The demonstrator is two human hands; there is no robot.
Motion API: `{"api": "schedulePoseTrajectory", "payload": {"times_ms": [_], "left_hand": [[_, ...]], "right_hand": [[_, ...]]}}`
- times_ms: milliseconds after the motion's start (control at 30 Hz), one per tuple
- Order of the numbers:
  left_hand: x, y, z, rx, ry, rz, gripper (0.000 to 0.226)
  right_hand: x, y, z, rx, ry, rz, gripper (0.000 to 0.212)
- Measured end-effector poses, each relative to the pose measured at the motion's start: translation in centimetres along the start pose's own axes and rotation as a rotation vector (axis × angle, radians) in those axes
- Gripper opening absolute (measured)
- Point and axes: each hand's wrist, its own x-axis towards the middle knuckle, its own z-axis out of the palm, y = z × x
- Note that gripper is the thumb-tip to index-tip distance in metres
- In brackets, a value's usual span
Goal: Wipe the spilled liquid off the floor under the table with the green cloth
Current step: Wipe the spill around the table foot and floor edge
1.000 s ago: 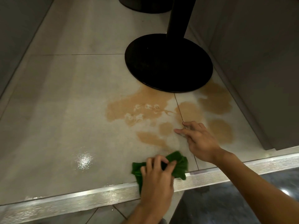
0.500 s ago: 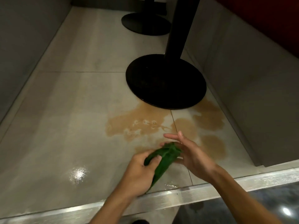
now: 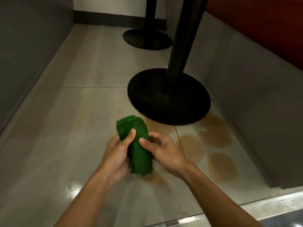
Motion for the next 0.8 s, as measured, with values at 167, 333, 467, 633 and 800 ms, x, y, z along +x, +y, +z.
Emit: {"api": "schedulePoseTrajectory", "payload": {"times_ms": [167,333,467,633,800], "left_hand": [[6.6,3.9,-0.5,0.142,0.198,0.124,0.022],[13.0,8.0,-0.2,0.850,0.448,0.489,0.020],[17.5,9.2,-1.2,1.526,0.431,0.846,0.011],[21.1,5.9,-2.9,1.974,0.180,0.633,0.030],[21.3,2.9,-4.2,1.899,0.198,0.699,0.047]], "right_hand": [[7.4,-1.4,-3.0,-0.189,0.045,-0.019,0.019],[13.7,-0.8,-8.5,-0.685,0.238,-0.011,0.013],[15.3,1.7,-11.4,-1.036,0.207,0.121,0.026],[15.3,3.0,-11.5,-1.219,0.213,0.072,0.038],[15.4,3.2,-11.5,-1.213,0.203,0.074,0.040]]}}
